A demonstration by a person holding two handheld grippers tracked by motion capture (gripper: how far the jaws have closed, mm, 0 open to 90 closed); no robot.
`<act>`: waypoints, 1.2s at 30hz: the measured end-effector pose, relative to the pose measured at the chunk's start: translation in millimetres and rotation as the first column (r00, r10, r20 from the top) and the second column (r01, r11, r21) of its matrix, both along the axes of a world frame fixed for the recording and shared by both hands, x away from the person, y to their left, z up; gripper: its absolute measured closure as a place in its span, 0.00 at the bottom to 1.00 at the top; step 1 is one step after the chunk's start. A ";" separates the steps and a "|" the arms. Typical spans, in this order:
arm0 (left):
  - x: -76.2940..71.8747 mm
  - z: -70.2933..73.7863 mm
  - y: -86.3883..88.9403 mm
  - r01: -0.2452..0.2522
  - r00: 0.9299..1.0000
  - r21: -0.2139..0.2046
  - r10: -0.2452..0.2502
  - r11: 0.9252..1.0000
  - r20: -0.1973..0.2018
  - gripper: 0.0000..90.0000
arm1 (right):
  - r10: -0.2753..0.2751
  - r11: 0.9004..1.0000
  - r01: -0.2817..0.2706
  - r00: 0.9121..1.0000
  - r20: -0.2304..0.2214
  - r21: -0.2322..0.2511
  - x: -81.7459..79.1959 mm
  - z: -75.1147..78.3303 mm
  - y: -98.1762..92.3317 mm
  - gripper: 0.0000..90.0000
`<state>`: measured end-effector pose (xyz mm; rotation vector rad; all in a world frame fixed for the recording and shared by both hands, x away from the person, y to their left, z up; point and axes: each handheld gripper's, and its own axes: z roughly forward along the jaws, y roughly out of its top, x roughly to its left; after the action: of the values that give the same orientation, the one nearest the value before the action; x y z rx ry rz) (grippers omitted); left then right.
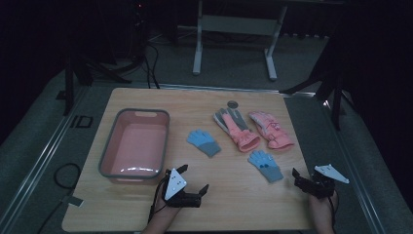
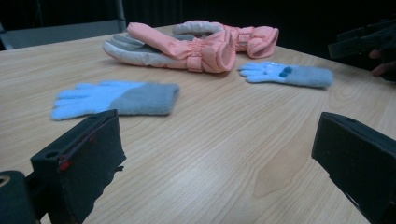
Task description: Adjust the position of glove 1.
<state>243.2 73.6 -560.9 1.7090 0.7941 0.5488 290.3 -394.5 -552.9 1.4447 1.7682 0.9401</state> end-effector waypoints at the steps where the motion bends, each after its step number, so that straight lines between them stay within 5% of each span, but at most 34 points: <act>1: 0.2 0.0 0.0 0.003 1.000 0.000 -0.003 1.000 -0.001 0.02 | 0.010 1.000 -0.010 1.000 -0.011 -0.009 -0.4 0.1 0.6 0.15; 9: 0.9 0.0 0.6 0.001 1.000 -0.008 -0.001 1.000 -0.009 0.02 | 0.089 0.996 -0.087 0.995 -0.043 0.029 1.0 5.6 -1.1 0.15; 12: 0.1 -0.1 0.8 0.001 1.000 -0.009 -0.001 1.000 -0.002 0.02 | 0.085 0.996 -0.086 0.995 -0.052 -0.024 1.3 10.8 1.6 0.15; 18: -0.5 -0.2 1.2 0.001 1.000 -0.012 -0.001 1.000 -0.001 0.02 | 0.130 0.991 -0.132 0.989 -0.069 -0.026 2.7 26.3 12.2 0.15; 28: -0.9 -0.2 0.9 0.006 1.000 -0.008 -0.006 1.000 0.002 0.02 | 0.176 0.983 -0.177 0.984 -0.023 -0.055 12.7 62.2 37.7 0.13; 31: -1.0 -0.2 0.7 0.008 1.000 -0.007 -0.008 1.000 0.002 0.02 | 0.185 0.979 -0.182 0.982 0.035 -0.089 13.9 76.3 46.9 0.13; 36: -0.8 -0.2 1.1 0.006 1.000 -0.010 -0.006 1.000 0.002 0.02 | 0.207 0.973 -0.203 0.978 0.025 -0.109 18.2 87.8 56.9 0.14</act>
<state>242.4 74.8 -561.2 1.7015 0.7889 0.5413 308.5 -337.6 -465.1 1.1879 1.9370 0.9539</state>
